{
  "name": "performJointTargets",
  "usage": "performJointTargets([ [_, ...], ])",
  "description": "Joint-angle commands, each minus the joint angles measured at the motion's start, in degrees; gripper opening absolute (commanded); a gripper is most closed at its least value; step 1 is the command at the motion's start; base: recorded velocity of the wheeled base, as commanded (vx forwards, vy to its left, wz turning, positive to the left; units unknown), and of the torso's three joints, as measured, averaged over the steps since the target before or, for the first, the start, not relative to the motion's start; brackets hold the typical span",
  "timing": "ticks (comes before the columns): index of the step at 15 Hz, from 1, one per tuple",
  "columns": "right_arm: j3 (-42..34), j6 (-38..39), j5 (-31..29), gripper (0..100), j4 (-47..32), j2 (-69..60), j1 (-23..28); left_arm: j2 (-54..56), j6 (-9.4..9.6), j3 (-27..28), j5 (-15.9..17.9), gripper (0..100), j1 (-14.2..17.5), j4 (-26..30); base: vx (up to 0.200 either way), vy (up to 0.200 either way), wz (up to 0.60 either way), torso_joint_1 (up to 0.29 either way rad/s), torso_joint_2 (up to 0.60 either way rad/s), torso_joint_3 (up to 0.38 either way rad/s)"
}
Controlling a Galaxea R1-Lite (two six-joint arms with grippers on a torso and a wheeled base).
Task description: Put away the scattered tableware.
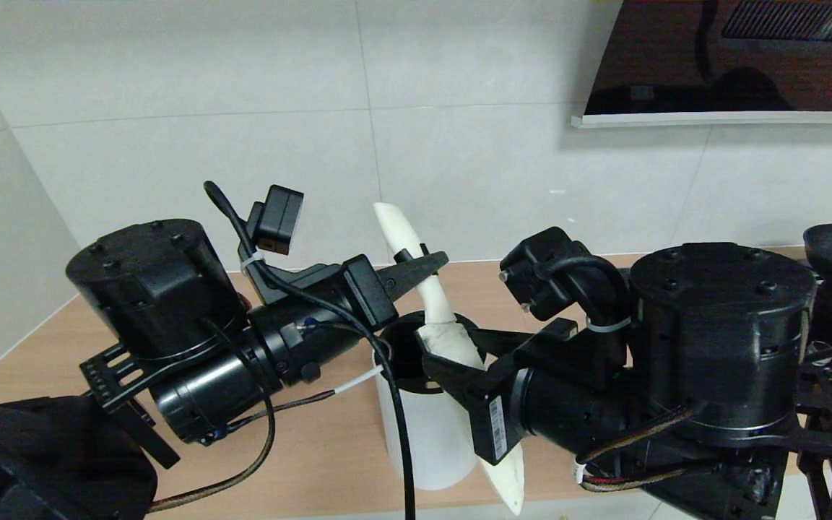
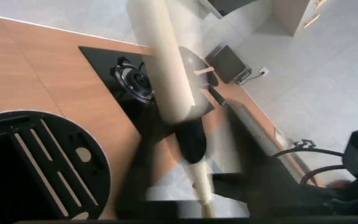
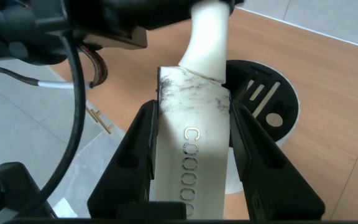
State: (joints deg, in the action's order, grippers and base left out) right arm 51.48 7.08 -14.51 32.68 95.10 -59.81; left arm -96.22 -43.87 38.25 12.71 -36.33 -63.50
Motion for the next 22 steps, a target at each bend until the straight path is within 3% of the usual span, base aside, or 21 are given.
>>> performJointTargets([
  [1,0.02,0.04,0.0,0,0.19,-0.09,-0.05,0.07,0.02,-0.02,-0.06,0,0.03,0.13,0.0,0.0,0.0,0.0,0.0,0.0],
  [11,-0.33,-0.05,-0.17,0,3.09,0.09,0.22,0.16,-0.07,-0.46,0.21,0,-0.06,-1.19,0.0,0.0,0.0,0.0,0.0,0.0],
  [12,-0.33,-0.05,-0.17,100,3.09,0.09,0.22,0.24,0.02,-0.46,0.29,0,-0.06,-1.45,0.0,0.0,0.0,0.0,0.0,0.0],
  [17,-0.42,0.04,-0.17,100,3.09,-0.53,0.31,1.56,0.46,-0.02,-0.06,0,-0.85,-1.45,0.0,0.0,0.0,0.0,0.0,0.0],
  [19,-0.5,0.04,-0.35,100,3.09,-2.11,1.62,2.62,2.74,1.03,-1.55,0,-0.59,-0.92,0.0,0.0,0.0,0.0,0.0,0.0],
  [20,-0.59,-0.14,-0.17,100,3.0,-4.75,3.82,4.37,4.67,2.62,-4.01,0,0.03,1.1,0.0,0.0,0.0,0.0,0.0,0.0],
  [21,-0.5,-0.14,0.09,100,3.0,-5.8,5.14,5.52,5.38,3.49,-5.07,0,0.12,3.3,0.0,0.0,0.0,0.0,0.0,0.0],
  [22,-0.06,-0.14,0.88,100,3.09,-7.38,9.71,7.98,6.52,7.19,-8.76,0,0.2,9.1,0.0,0.0,0.0,0.0,0.0,0.0],
])
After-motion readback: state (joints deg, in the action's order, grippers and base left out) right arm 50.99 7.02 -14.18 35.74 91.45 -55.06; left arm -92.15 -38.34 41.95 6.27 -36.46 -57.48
